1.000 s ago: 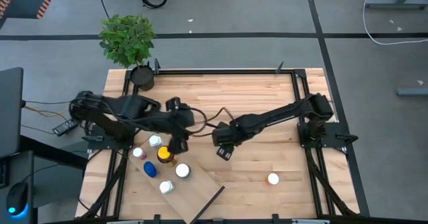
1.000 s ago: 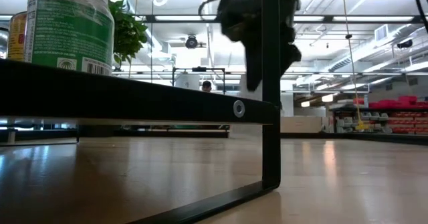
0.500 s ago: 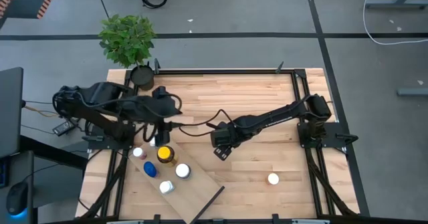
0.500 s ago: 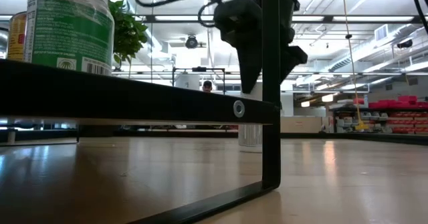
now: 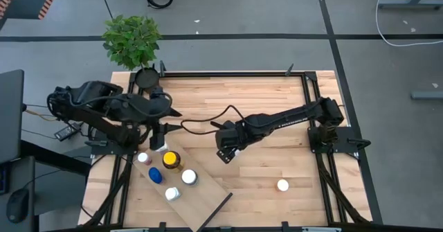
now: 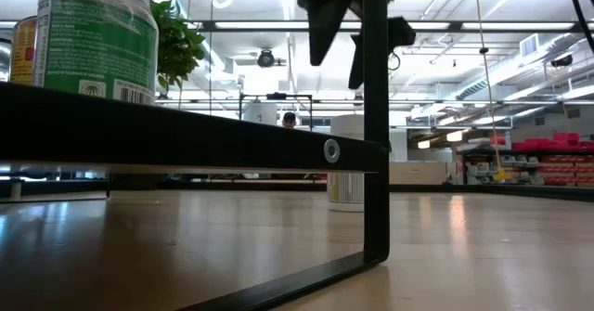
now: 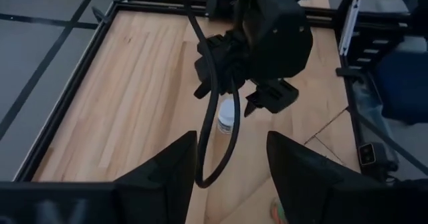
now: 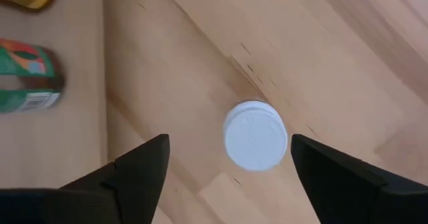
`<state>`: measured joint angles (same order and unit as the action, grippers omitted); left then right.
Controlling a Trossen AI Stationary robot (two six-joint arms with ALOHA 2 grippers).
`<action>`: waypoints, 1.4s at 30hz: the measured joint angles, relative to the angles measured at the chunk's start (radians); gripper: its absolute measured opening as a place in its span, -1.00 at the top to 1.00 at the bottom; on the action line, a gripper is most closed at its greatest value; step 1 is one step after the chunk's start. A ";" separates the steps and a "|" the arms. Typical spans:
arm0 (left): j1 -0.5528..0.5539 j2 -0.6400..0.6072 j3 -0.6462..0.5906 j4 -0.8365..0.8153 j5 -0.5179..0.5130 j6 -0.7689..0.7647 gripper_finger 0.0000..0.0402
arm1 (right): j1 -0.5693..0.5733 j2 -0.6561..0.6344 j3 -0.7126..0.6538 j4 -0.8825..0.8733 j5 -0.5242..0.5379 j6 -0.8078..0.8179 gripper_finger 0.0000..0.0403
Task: Pick and place medicine bottles onto shelf by color
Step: Put the white pill bottle on the shelf
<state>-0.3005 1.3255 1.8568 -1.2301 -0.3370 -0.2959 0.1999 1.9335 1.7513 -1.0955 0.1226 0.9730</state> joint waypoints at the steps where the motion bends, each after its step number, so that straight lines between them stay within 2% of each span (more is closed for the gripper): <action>1: -0.001 0.001 0.000 0.000 0.002 0.006 0.07 | 0.005 0.000 0.001 -0.015 0.005 0.014 -0.60; 13: 0.000 0.001 0.000 -0.022 0.001 0.072 0.09 | 0.123 -0.001 -0.007 -0.209 0.019 0.259 -0.60; 26: 0.001 0.003 0.000 -0.004 0.001 0.075 0.11 | 0.351 -0.001 -0.007 -0.384 0.013 0.690 -0.59; 32: 0.065 0.082 0.000 0.075 0.004 0.149 0.11 | 0.471 -0.001 -0.007 -0.397 -0.018 0.937 -0.59; 34: 0.100 0.128 0.000 0.081 0.060 0.182 0.07 | 0.511 -0.001 -0.007 -0.397 -0.018 1.039 -0.59; 37: 0.154 0.210 0.000 0.095 0.198 0.229 -0.04 | 0.575 -0.001 -0.007 -0.397 -0.028 1.170 -0.59; 39: 0.182 0.262 0.000 0.116 0.301 0.260 -0.13 | 0.605 -0.001 -0.007 -0.404 -0.068 1.175 -0.59; 42: 0.213 0.328 0.000 0.160 0.421 0.303 -0.23 | 0.637 -0.001 -0.007 -0.429 -0.075 1.177 -0.59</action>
<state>-0.0875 1.6533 1.8565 -1.0704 0.0840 0.0071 0.8371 1.9327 1.7443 -1.5245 0.0475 2.1503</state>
